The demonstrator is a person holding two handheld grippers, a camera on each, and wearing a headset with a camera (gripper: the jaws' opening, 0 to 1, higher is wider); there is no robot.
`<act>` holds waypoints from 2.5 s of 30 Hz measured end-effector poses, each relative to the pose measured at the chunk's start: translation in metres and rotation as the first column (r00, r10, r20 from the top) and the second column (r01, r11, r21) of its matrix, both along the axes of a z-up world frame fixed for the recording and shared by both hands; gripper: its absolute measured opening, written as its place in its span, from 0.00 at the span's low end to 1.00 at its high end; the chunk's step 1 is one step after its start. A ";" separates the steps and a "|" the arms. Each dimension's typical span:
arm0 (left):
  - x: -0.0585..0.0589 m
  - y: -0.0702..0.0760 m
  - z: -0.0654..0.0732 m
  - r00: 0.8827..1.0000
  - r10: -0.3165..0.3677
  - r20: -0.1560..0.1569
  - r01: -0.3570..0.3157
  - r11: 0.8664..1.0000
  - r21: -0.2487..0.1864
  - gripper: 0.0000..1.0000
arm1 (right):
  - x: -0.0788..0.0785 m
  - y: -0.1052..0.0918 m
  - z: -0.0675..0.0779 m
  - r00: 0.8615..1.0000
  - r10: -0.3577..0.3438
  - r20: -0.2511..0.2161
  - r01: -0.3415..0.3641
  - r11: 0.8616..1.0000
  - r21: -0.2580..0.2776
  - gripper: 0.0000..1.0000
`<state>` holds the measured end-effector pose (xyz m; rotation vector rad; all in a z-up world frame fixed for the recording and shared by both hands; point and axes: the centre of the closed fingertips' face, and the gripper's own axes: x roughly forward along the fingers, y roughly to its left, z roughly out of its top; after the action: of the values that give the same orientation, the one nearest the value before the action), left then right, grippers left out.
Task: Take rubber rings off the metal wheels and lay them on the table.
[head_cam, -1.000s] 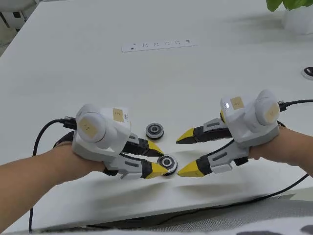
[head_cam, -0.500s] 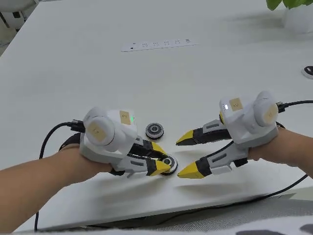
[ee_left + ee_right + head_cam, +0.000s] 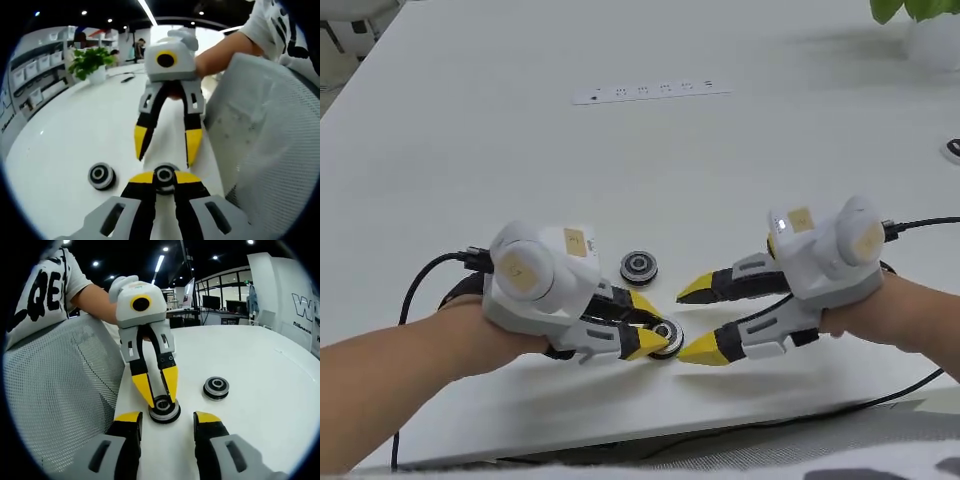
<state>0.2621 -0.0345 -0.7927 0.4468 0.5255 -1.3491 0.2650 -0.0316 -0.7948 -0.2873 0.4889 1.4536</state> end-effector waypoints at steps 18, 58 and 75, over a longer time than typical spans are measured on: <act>-0.001 0.001 0.001 1.000 0.021 0.001 -0.021 1.000 -0.010 0.13 | -0.004 0.008 -0.010 0.999 -0.009 -0.036 0.009 1.000 0.007 0.26; -0.001 0.003 0.001 0.999 0.030 0.022 -0.030 0.999 -0.015 0.13 | -0.004 -0.005 -0.012 0.977 -0.094 -0.189 0.098 0.995 0.011 0.00; 0.000 0.003 0.000 0.999 0.030 0.026 -0.030 0.999 -0.015 0.13 | -0.004 -0.008 -0.006 0.880 -0.208 -0.427 0.235 0.972 0.010 0.00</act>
<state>0.2617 -0.0314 -0.7922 0.4428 0.4988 -1.3155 0.2610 -0.0392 -0.8012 0.1403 0.8013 1.3013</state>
